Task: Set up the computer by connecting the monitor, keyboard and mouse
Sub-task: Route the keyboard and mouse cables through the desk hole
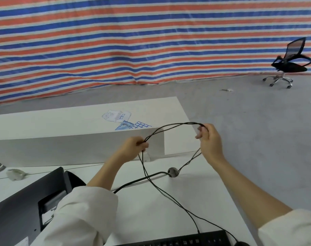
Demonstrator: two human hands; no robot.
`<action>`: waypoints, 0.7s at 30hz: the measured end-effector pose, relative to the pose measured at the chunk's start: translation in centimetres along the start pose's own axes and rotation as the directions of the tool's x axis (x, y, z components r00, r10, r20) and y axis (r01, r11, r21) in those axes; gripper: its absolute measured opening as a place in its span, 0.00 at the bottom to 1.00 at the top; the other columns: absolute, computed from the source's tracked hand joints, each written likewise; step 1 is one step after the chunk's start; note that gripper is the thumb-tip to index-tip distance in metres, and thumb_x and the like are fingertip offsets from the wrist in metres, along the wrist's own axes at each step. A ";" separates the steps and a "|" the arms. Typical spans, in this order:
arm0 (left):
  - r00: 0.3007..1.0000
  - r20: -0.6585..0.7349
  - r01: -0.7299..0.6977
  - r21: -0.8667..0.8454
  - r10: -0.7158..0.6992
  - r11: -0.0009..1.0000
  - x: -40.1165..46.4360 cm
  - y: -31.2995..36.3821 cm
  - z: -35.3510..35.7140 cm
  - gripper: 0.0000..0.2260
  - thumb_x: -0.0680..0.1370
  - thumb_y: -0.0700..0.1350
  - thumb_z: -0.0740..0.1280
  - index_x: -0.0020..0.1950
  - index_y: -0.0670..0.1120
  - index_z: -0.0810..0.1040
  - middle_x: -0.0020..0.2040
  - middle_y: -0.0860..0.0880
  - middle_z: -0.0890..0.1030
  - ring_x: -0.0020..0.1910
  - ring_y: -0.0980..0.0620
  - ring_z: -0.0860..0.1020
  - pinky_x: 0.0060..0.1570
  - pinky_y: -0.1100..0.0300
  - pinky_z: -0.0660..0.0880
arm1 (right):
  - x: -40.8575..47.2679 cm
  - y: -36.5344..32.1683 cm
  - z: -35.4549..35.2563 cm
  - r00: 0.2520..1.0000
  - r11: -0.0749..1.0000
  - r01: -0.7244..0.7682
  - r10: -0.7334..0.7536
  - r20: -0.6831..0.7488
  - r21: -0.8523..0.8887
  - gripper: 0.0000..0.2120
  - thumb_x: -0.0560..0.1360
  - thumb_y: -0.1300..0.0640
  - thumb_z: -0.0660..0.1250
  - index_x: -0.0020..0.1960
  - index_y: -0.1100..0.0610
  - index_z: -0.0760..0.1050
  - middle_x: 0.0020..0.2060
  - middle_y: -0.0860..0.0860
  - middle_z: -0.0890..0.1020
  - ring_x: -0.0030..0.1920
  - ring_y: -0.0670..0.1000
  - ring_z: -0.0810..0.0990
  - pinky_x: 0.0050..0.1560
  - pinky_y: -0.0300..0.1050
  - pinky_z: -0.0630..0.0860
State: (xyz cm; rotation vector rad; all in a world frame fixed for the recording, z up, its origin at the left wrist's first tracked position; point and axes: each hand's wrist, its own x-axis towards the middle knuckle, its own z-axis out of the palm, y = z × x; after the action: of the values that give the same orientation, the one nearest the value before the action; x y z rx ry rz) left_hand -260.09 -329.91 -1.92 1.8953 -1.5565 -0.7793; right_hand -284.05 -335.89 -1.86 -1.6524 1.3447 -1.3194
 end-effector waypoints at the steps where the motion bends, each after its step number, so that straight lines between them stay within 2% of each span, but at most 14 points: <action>1: 1.000 0.009 0.018 -0.030 -0.017 0.999 0.0 -0.5 0.0 0.09 0.78 0.41 0.64 0.37 0.45 0.77 0.34 0.48 0.79 0.37 0.48 0.74 0.44 0.53 0.74 | 0.0 0.9 -0.4 0.999 0.999 -0.031 0.032 0.021 -0.044 0.09 0.80 0.65 0.54 0.50 0.60 0.73 0.36 0.52 0.76 0.38 0.48 0.75 0.37 0.35 0.67; 3: 1.000 0.005 0.025 -0.098 -0.024 0.995 0.2 -0.5 0.2 0.10 0.78 0.40 0.65 0.38 0.42 0.79 0.33 0.46 0.80 0.35 0.48 0.74 0.45 0.51 0.75 | -0.3 2.4 -0.6 0.985 0.988 -0.094 0.110 0.131 -0.126 0.09 0.79 0.65 0.55 0.54 0.60 0.72 0.38 0.53 0.77 0.37 0.49 0.74 0.37 0.38 0.67; 6: 0.999 -0.045 -0.024 -0.216 0.014 0.976 0.9 1.6 1.1 0.10 0.77 0.42 0.66 0.36 0.44 0.80 0.34 0.47 0.81 0.35 0.51 0.75 0.47 0.53 0.75 | -1.2 2.2 0.4 0.934 0.987 -0.083 0.126 0.335 -0.140 0.11 0.79 0.63 0.56 0.60 0.57 0.69 0.37 0.52 0.77 0.31 0.40 0.75 0.32 0.31 0.68; 8: 0.995 -0.090 -0.064 -0.282 0.040 0.957 1.4 3.3 1.6 0.08 0.77 0.42 0.66 0.39 0.44 0.81 0.37 0.48 0.82 0.34 0.58 0.77 0.45 0.63 0.75 | -1.3 1.2 1.3 0.910 0.992 -0.021 0.072 0.408 -0.128 0.09 0.79 0.61 0.57 0.58 0.55 0.70 0.40 0.50 0.78 0.31 0.38 0.76 0.33 0.28 0.68; 10: 0.990 -0.112 -0.117 -0.262 0.090 0.958 1.5 4.9 2.0 0.07 0.78 0.41 0.66 0.45 0.41 0.82 0.37 0.50 0.81 0.31 0.66 0.75 0.36 0.75 0.70 | -0.9 0.1 1.8 0.912 0.990 0.029 0.032 0.408 -0.141 0.06 0.80 0.59 0.56 0.52 0.53 0.71 0.43 0.50 0.78 0.36 0.44 0.78 0.34 0.31 0.69; 12: 0.987 -0.113 -0.141 -0.230 0.118 0.963 1.6 5.7 2.3 0.08 0.78 0.42 0.65 0.52 0.40 0.81 0.42 0.51 0.80 0.39 0.62 0.75 0.38 0.76 0.68 | -0.1 -0.1 2.1 0.929 0.977 0.062 0.018 0.369 -0.204 0.07 0.80 0.58 0.55 0.48 0.54 0.72 0.41 0.53 0.78 0.39 0.53 0.77 0.40 0.44 0.73; 14: 0.993 -0.089 -0.100 -0.232 0.082 0.968 1.3 5.8 2.5 0.14 0.80 0.45 0.62 0.63 0.42 0.76 0.53 0.50 0.79 0.52 0.56 0.76 0.50 0.70 0.69 | 0.8 0.6 2.2 0.939 0.944 0.101 0.014 0.344 -0.313 0.09 0.79 0.60 0.55 0.50 0.55 0.74 0.43 0.54 0.78 0.45 0.55 0.76 0.46 0.49 0.73; 16: 0.999 -0.046 -0.017 -0.238 0.006 0.971 1.0 5.1 2.7 0.18 0.81 0.48 0.59 0.70 0.44 0.68 0.61 0.47 0.76 0.59 0.50 0.75 0.57 0.61 0.68 | 1.2 1.9 2.4 0.918 0.904 0.141 0.033 0.396 -0.403 0.11 0.79 0.62 0.56 0.58 0.57 0.74 0.54 0.54 0.78 0.57 0.57 0.74 0.57 0.53 0.72; 18: 0.998 -0.026 0.053 -0.224 -0.061 0.973 0.6 3.9 3.1 0.20 0.82 0.50 0.57 0.72 0.44 0.65 0.64 0.43 0.75 0.62 0.46 0.74 0.59 0.56 0.69 | 0.7 2.7 2.5 0.872 0.881 0.109 0.138 0.470 -0.460 0.17 0.79 0.62 0.56 0.67 0.56 0.68 0.66 0.54 0.71 0.67 0.56 0.68 0.66 0.56 0.65; 21: 0.992 -0.011 0.120 -0.209 -0.125 0.970 -0.2 2.8 3.6 0.21 0.81 0.51 0.57 0.72 0.44 0.65 0.66 0.43 0.74 0.62 0.45 0.73 0.60 0.54 0.70 | -0.5 3.4 2.5 0.842 0.871 0.052 0.225 0.490 -0.488 0.20 0.80 0.61 0.53 0.72 0.56 0.62 0.71 0.54 0.65 0.71 0.55 0.62 0.71 0.51 0.60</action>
State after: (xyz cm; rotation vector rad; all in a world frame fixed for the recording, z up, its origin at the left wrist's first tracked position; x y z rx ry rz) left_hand -264.59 -330.42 -2.27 1.8517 -1.2972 -0.9316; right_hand -282.83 -336.69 -5.84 -2.0548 1.4345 -0.3936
